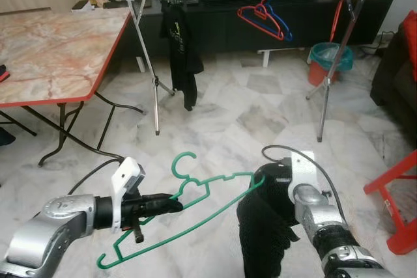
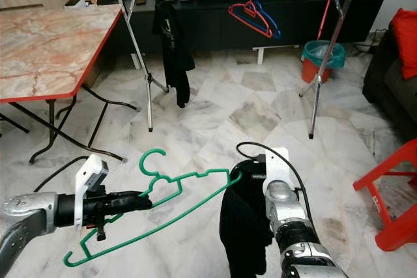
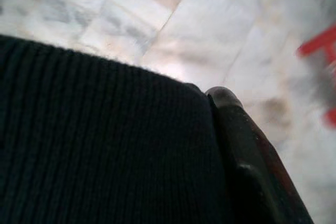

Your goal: Hang hanger

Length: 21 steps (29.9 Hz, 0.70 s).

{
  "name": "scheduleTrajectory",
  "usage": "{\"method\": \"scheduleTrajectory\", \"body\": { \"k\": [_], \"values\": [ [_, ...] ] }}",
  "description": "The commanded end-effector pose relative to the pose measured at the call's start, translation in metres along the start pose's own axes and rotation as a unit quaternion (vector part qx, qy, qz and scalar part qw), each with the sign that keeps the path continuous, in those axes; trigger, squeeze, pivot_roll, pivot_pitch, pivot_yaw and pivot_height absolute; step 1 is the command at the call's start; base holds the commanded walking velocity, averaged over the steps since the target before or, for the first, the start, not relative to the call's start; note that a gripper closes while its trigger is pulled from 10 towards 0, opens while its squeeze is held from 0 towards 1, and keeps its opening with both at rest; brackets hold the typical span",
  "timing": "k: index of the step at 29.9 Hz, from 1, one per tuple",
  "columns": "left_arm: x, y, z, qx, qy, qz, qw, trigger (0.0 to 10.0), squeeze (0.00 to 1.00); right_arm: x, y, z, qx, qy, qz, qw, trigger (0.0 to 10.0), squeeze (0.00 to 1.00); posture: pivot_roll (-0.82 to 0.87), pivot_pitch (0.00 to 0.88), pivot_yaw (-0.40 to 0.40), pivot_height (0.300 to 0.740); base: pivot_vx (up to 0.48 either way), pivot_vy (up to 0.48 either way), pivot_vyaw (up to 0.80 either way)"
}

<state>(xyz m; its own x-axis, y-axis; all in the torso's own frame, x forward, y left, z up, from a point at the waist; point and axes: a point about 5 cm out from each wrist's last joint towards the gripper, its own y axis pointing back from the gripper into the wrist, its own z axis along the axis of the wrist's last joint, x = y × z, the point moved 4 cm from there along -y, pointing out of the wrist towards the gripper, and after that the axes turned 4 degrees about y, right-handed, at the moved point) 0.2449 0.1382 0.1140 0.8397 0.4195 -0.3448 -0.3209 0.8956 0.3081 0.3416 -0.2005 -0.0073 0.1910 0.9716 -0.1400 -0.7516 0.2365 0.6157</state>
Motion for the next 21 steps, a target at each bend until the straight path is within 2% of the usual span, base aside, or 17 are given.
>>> {"method": "scheduleTrajectory", "body": {
  "k": [1, 4, 5, 6, 7, 9, 11, 13, 16, 17, 18, 19, 21],
  "values": [
    [-0.006, 0.003, 0.002, 0.013, -0.018, -0.016, 1.000, 10.0, 0.00, 0.013, 0.001, 0.018, -0.034, -0.040, 0.036, 0.998, 10.0, 0.00, -0.01, 0.002, 0.071, 0.740, 0.000, 0.000, 0.00],
    [-0.019, 0.003, -0.003, 0.028, -0.024, -0.056, 0.998, 10.0, 0.00, 0.036, 0.007, 0.044, -0.094, -0.006, 0.096, 0.991, 10.0, 0.00, -0.01, 0.002, 0.071, 0.740, 0.000, 0.000, 0.00],
    [-0.026, 0.003, -0.001, 0.022, -0.026, -0.078, 0.996, 10.0, 0.00, 0.051, 0.012, 0.055, -0.113, 0.007, 0.140, 0.984, 10.0, 0.00, -0.02, 0.000, 0.074, 0.740, 0.000, 0.000, 0.00],
    [-0.026, 0.003, -0.001, 0.022, -0.026, -0.078, 0.996, 10.0, 0.00, 0.051, 0.012, 0.055, -0.113, 0.007, 0.140, 0.984, 10.0, 0.00, -0.02, 0.000, 0.074, 0.740, 0.000, 0.000, 0.00],
    [-0.033, 0.002, 0.001, 0.020, -0.026, -0.102, 0.994, 10.0, 0.00, 0.060, 0.016, 0.069, -0.142, 0.037, 0.156, 0.977, 10.0, 0.00, -0.01, 0.000, 0.070, 0.740, 0.000, 0.000, 0.00],
    [-0.040, 0.001, 0.001, 0.026, -0.024, -0.130, 0.991, 10.0, 0.00, 0.066, 0.020, 0.081, -0.174, 0.068, 0.170, 0.968, 10.0, 0.00, -0.01, 0.000, 0.069, 0.740, 0.000, 0.000, 0.00],
    [-0.046, 0.000, -0.002, 0.044, -0.028, -0.151, 0.987, 10.0, 0.00, 0.073, 0.024, 0.093, -0.195, 0.074, 0.197, 0.958, 10.0, 0.00, -0.01, 0.000, 0.071, 0.740, 0.000, 0.000, 0.00],
    [-0.048, -0.001, -0.006, 0.062, -0.038, -0.161, 0.984, 10.0, 0.00, 0.083, 0.031, 0.103, -0.219, 0.112, 0.232, 0.941, 10.0, 0.00, -0.01, 0.000, 0.072, 0.740, 0.000, 0.000, 0.00],
    [-0.049, -0.002, -0.004, 0.066, -0.045, -0.166, 0.983, 10.0, 0.00, 0.095, 0.038, 0.114, -0.241, 0.160, 0.268, 0.919, 10.0, 0.00, -0.01, 0.004, 0.067, 0.740, 0.000, 0.000, 0.00],
    [-0.049, -0.002, -0.004, 0.066, -0.045, -0.166, 0.983, 10.0, 0.00, 0.095, 0.038, 0.114, -0.241, 0.160, 0.268, 0.919, 10.0, 0.00, -0.01, 0.004, 0.067, 0.740, 0.000, 0.000, 0.00],
    [-0.048, -0.002, -0.003, 0.065, -0.047, -0.166, 0.983, 10.0, 0.00, 0.099, 0.040, 0.114, -0.241, 0.165, 0.279, 0.915, 10.0, 0.00, -0.01, 0.004, 0.067, 0.740, 0.000, 0.000, 0.00],
    [-0.048, -0.003, -0.002, 0.064, -0.051, -0.164, 0.983, 10.0, 0.00, 0.108, 0.042, 0.109, -0.233, 0.181, 0.306, 0.905, 10.0, 0.00, -0.01, 0.008, 0.065, 0.740, 0.000, 0.000, 0.00],
    [-0.046, -0.006, -0.001, 0.059, -0.050, -0.155, 0.985, 10.0, 0.00, 0.113, 0.044, 0.107, -0.235, 0.191, 0.311, 0.901, 10.0, 0.00, -0.01, 0.010, 0.063, 0.740, 0.000, 0.000, 0.00]
  ]
}}
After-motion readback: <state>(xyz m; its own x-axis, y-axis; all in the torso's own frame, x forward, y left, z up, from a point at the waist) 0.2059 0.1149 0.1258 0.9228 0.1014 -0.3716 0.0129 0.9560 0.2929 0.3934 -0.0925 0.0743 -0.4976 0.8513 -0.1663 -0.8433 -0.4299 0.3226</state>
